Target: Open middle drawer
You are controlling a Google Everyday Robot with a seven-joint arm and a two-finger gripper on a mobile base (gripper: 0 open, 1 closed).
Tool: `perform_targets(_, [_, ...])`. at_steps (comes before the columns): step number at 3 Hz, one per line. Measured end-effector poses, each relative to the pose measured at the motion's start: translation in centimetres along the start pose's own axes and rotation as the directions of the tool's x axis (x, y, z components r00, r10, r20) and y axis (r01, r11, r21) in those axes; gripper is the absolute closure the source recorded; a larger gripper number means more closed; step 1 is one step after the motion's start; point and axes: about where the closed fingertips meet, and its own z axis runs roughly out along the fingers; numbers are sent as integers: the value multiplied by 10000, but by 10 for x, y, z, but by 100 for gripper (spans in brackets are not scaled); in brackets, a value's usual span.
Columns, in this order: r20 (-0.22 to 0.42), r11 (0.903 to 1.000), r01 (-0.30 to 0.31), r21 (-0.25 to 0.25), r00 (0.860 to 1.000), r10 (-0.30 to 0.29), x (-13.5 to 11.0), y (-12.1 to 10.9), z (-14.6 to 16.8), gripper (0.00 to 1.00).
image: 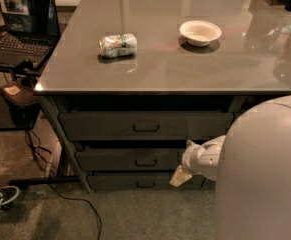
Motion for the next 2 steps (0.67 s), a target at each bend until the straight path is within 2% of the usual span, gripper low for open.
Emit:
perform_targets(1, [-469,9993,-343,-147,9983,335,11,-5,32,0])
perform_targets(2, [-1006,9976,-581,-364,9934,542,29,-5,93,0])
